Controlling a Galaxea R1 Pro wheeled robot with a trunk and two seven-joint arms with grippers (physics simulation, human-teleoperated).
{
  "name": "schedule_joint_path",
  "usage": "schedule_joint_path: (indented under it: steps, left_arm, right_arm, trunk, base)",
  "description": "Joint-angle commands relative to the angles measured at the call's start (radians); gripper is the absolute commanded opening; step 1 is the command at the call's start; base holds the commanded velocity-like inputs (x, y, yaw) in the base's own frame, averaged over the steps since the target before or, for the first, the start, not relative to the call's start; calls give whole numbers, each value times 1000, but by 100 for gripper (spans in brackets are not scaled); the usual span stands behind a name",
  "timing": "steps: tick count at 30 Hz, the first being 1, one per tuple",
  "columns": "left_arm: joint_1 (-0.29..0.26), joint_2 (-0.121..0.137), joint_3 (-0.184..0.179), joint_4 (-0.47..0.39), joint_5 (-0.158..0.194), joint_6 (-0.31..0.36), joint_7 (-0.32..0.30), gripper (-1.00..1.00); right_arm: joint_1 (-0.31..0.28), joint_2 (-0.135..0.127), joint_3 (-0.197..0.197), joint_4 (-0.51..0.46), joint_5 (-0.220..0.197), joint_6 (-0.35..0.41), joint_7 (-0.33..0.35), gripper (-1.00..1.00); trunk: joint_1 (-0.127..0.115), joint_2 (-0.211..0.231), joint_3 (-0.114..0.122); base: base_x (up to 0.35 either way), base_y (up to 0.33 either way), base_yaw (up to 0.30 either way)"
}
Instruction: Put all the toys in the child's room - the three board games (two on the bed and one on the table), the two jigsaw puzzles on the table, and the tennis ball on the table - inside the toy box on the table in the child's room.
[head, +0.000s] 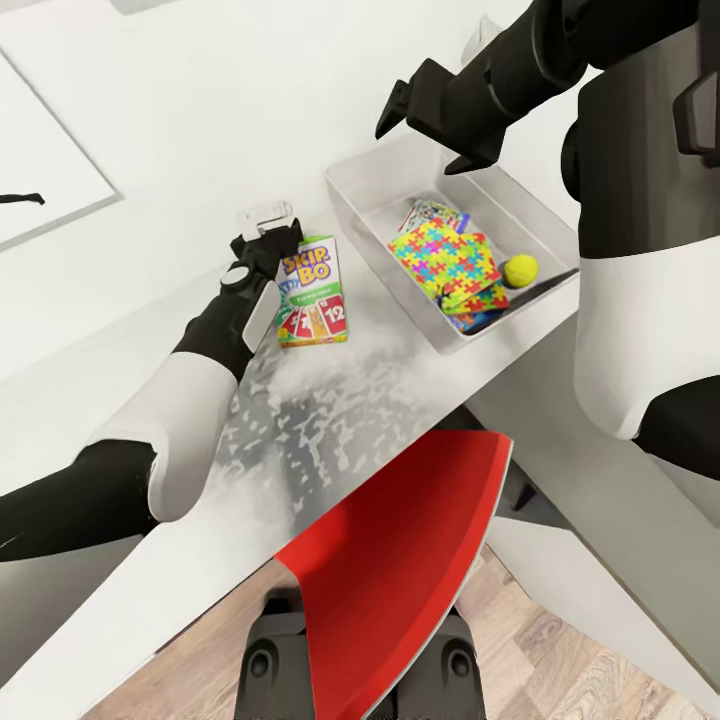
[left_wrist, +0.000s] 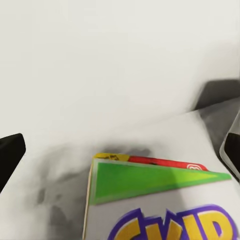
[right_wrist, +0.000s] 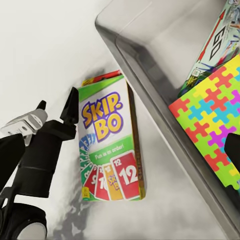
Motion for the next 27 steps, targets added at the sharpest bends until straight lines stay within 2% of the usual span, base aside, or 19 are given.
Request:
schedule_joint_path:
  steps: [1,20,27]
  left_arm:
    - [-3,0,1,0,10,-1,2,100]
    - [-20,0,0,15,10,-3,3,100]
    - [-54,0,1,16,11,-4,22,100]
  right_arm:
    - [-1,0,0,0,-9,10,-10,100]
    - [-1,2,0,1,-9,12,-10,100]
    - [-8,1,0,1,-9,13,-10,100]
  trunk:
    - [0,-2,-3]
    - [0,-2,-34]
    - [0,-2,-46]
  base:
    - [0,0,0]
    - [0,0,0]
    - [0,0,0]
